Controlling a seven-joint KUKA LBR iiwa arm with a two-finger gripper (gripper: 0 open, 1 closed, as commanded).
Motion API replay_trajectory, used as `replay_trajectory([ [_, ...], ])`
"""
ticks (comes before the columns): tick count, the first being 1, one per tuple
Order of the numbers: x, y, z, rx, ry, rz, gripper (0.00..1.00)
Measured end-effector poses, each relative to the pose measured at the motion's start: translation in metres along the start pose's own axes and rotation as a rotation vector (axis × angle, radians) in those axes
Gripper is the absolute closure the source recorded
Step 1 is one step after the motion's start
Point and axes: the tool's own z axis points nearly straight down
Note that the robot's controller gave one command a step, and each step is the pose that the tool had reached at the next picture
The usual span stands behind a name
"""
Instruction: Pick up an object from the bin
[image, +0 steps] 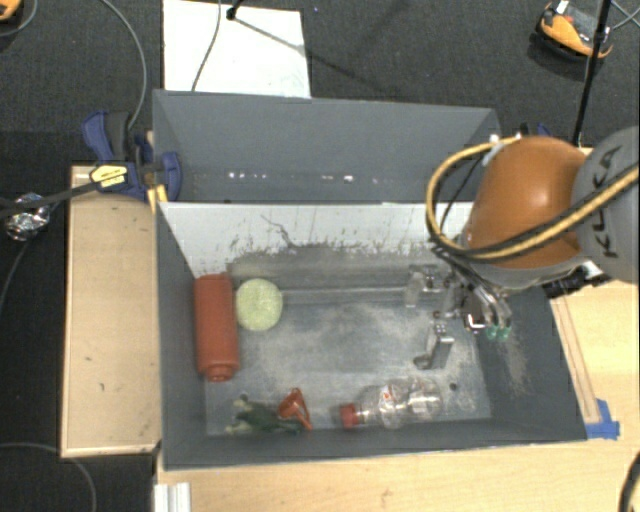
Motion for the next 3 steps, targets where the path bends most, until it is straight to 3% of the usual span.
replay_trajectory([
  [1, -0.001, 0.0, -0.005, 0.0, -0.008, 0.0, 0.0],
  [2, 0.019, -0.002, 0.042, 0.0, -0.009, -0.123, 0.0],
  [3, 0.052, 0.008, 0.06, 0.001, -0.008, -0.308, 0.0],
])
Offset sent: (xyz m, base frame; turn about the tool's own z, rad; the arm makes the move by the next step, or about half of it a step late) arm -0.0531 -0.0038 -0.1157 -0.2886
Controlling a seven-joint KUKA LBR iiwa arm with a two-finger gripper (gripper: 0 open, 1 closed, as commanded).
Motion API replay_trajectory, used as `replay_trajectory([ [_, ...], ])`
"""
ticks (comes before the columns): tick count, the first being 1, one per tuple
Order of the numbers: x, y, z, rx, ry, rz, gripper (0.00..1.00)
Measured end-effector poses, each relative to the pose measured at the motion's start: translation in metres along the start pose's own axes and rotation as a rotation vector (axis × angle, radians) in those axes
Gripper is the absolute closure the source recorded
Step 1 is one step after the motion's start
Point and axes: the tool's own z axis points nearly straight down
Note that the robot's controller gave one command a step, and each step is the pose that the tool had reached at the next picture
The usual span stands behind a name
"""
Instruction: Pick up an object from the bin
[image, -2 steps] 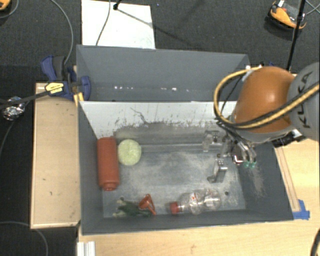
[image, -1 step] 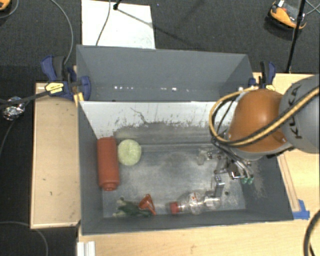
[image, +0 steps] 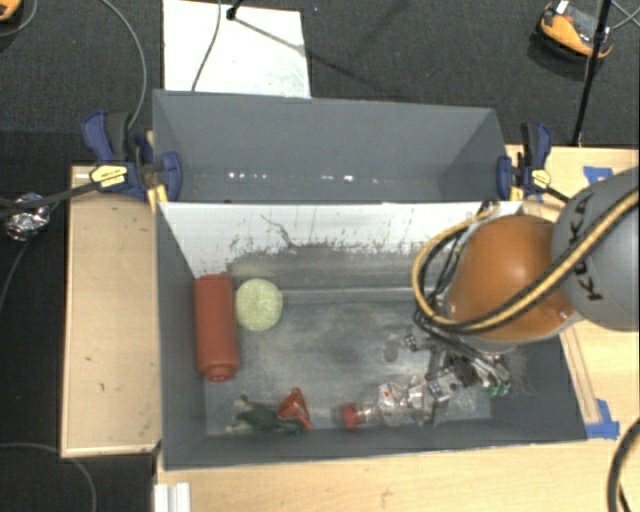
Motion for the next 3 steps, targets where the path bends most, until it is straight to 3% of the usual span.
replay_trajectory([
  [1, 0.004, -0.006, 0.007, -0.001, 0.001, 0.03, 0.0],
  [2, 0.0, -0.004, 0.054, 0.003, -0.012, -0.043, 0.0],
  [3, 0.0, 0.01, 0.055, -0.001, -0.002, -0.042, 1.0],
])
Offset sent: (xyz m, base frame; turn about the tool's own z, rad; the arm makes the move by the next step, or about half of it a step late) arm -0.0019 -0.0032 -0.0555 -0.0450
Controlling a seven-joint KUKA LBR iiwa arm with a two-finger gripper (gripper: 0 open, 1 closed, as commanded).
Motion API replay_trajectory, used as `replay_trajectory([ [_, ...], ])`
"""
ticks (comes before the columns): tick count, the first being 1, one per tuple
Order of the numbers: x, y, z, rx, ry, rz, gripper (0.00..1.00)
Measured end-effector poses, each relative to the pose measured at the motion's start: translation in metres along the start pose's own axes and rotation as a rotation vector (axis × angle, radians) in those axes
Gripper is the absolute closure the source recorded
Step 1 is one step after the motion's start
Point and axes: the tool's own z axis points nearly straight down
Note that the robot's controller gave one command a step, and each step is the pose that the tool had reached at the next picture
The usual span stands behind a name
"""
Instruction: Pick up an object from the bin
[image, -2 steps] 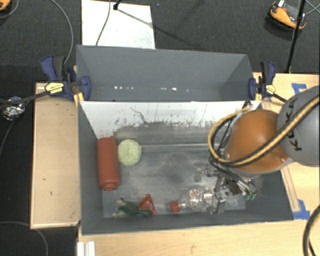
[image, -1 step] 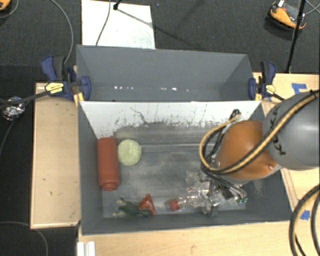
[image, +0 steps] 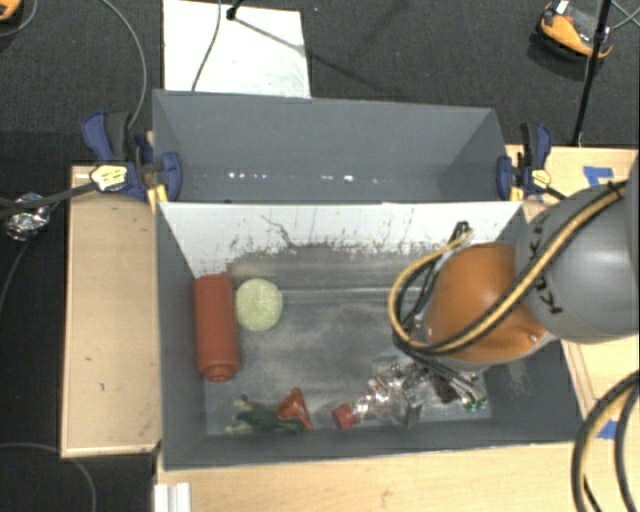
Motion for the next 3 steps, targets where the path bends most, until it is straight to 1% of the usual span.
replay_trajectory([
  [3, 0.0002, 0.0001, -0.0079, 0.0, -0.001, 0.0, 1.0],
])
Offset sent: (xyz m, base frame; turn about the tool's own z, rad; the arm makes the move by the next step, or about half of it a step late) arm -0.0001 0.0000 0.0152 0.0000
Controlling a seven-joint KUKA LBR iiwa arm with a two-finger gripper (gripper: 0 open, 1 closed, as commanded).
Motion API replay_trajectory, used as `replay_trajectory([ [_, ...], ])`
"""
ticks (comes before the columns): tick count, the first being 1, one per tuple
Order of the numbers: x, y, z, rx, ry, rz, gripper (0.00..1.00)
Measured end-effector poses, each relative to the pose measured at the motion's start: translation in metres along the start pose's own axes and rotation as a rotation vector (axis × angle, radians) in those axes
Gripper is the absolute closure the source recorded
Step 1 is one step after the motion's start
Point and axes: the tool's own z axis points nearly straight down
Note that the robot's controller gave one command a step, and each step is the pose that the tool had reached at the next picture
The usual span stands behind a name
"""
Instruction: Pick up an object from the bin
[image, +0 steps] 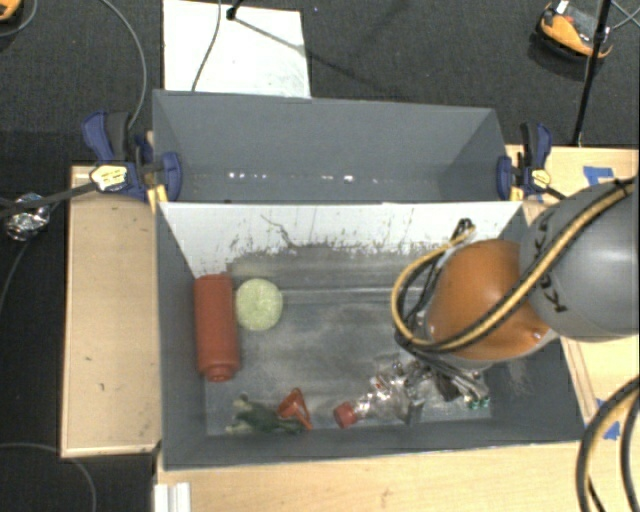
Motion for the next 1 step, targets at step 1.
replay_trajectory([
  [1, -0.0001, 0.0, -0.0065, 0.0, 0.0, 0.0, 1.0],
])
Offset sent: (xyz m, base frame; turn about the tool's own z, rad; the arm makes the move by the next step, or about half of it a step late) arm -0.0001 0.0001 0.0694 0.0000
